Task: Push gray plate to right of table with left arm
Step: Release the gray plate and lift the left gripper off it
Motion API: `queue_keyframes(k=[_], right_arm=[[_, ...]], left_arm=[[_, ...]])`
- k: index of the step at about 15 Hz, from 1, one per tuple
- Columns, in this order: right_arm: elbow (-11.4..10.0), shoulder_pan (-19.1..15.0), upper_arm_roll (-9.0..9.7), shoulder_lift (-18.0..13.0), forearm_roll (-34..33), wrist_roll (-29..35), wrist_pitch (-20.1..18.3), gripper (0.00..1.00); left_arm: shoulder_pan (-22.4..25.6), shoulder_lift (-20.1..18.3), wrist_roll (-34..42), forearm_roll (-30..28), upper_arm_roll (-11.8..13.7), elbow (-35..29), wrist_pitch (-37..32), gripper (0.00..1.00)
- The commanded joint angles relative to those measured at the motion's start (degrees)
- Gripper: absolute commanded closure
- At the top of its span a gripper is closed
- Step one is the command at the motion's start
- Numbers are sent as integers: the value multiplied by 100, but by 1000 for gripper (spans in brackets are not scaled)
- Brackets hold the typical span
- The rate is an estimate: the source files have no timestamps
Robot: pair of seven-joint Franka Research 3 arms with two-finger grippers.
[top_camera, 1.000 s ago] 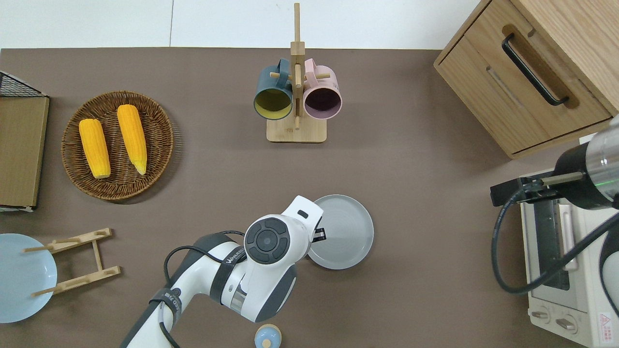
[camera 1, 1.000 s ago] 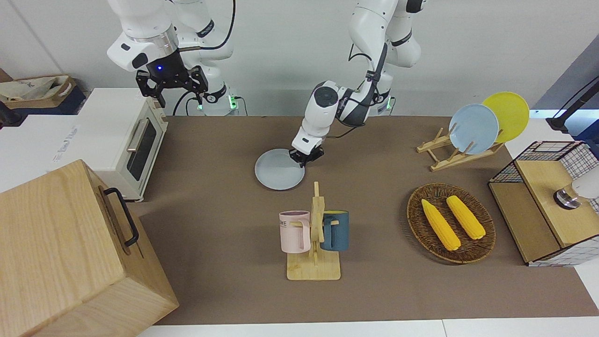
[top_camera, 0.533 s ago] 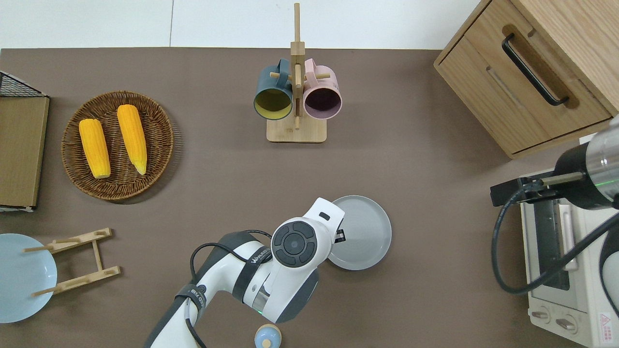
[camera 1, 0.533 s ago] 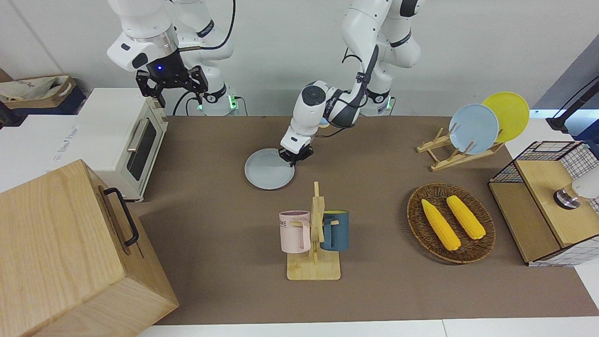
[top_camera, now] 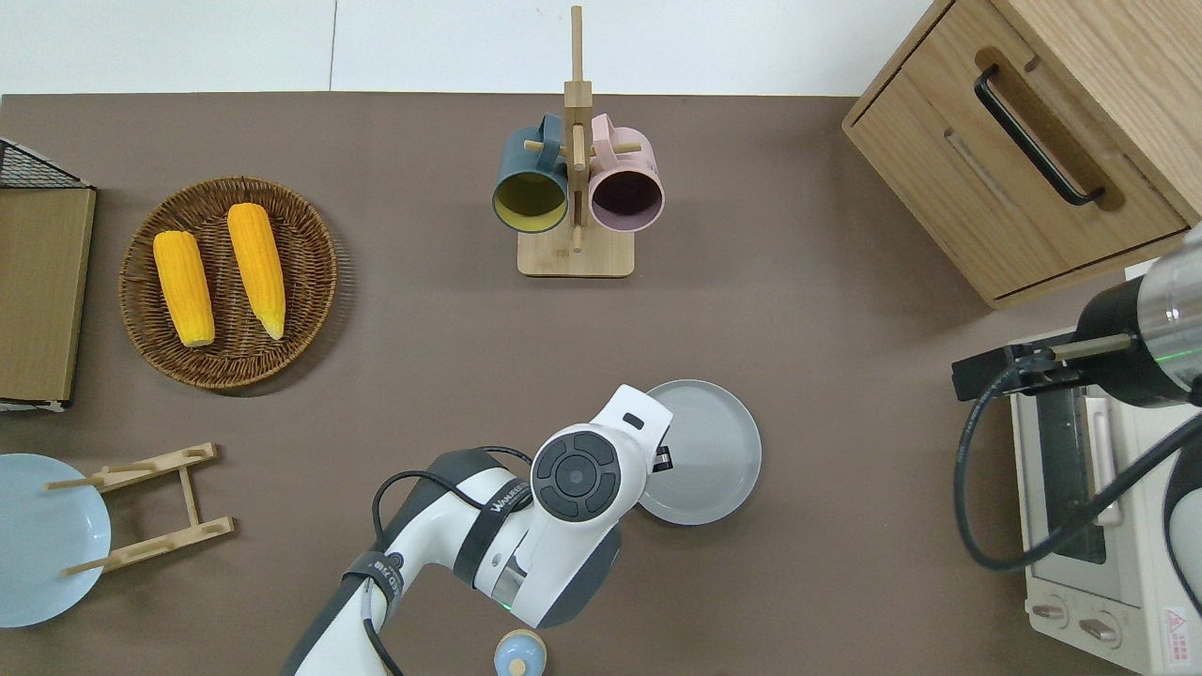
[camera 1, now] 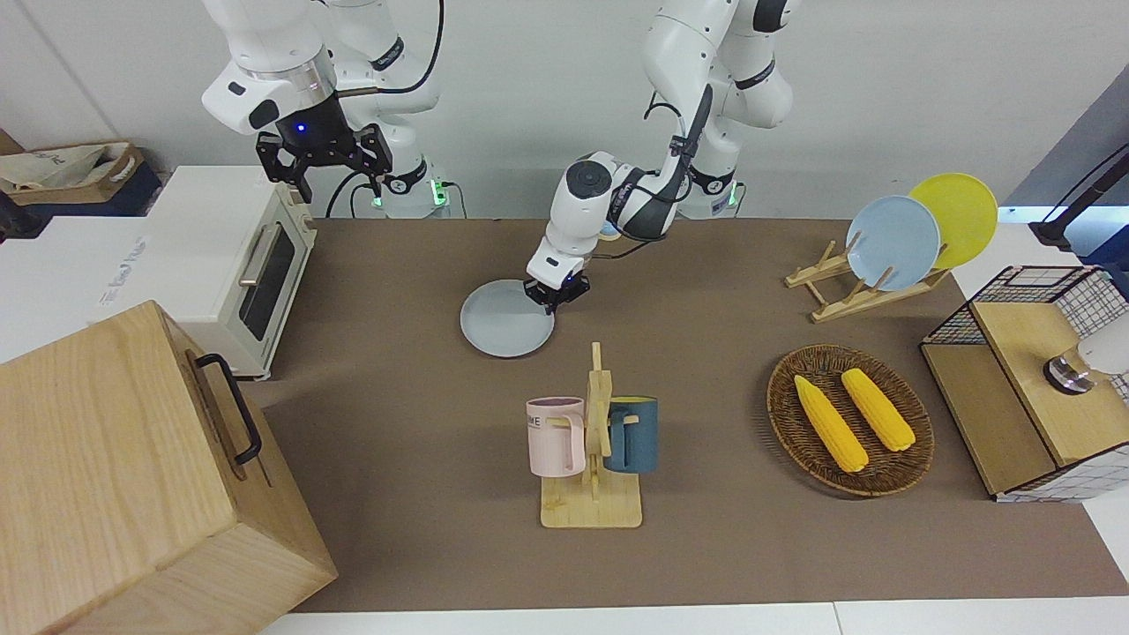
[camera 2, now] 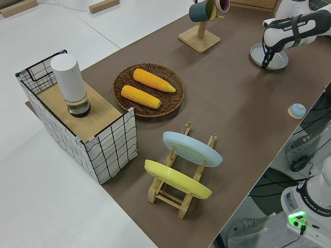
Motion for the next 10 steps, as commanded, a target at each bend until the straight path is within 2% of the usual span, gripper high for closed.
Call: queue_keyframes(k=[1,2,4,6,7,10], right_arm=[[6,-66,32,-43,46,-15,-69,17],[6,-66,32,-43,46,-15,-69,17],[-3,-66,32,-43,46,-15,-69,17],[6,-66,32,-43,46,-6,-69,17],[-3,-66,32,-43,46,-15,-69,17],[6,-66,23,-43,55,-15,-69,17]], left_arm=[[-145,370,-113,262,45,139,46,1000],[-145,361,-104,262,45,139,11,891],[-136,344,-78,262,45,139,2,507],[-127,309,79,262,53,139,-94,259],[-110,291,185,262,53,139,-156,15],[-92,212,221,262,71,139,-270,5]])
